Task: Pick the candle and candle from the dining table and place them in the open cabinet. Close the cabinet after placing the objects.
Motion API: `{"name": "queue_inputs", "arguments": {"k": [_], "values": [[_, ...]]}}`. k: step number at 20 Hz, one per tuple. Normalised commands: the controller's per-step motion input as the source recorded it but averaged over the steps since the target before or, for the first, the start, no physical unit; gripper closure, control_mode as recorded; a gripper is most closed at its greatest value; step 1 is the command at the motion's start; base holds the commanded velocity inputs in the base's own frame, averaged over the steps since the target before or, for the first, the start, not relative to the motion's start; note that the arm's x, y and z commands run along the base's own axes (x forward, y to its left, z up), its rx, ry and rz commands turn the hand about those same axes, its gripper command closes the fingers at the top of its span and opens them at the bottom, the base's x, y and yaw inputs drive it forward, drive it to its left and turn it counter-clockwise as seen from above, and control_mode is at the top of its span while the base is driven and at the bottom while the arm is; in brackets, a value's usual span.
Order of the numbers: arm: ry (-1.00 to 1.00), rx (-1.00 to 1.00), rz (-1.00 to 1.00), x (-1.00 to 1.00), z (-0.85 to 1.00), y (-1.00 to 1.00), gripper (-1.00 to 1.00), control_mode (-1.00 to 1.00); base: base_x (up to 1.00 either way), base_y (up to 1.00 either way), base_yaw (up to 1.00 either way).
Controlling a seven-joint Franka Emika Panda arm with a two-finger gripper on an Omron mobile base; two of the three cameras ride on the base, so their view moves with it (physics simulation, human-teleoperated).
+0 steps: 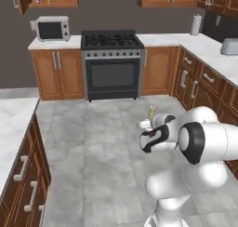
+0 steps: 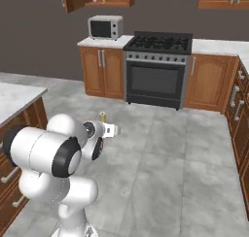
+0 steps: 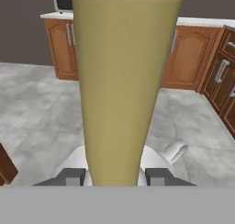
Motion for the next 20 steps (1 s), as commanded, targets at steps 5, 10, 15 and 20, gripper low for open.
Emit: {"name": "queue_inputs", "arguments": {"k": [5, 10, 15, 20], "values": [[0.0, 0.0, 0.0, 0.0, 0.0, 0.0, 1.0, 1.0, 1.0, 0.41, -0.19], [0.0, 0.0, 0.0, 0.0, 0.0, 0.0, 1.0, 1.0, 1.0, 0.49, -0.18], [0.0, 0.0, 0.0, 0.0, 0.0, 0.0, 1.0, 1.0, 1.0, 0.44, -0.17], [0.0, 0.0, 0.0, 0.0, 0.0, 0.0, 1.0, 1.0, 1.0, 0.5, -0.17]]}}
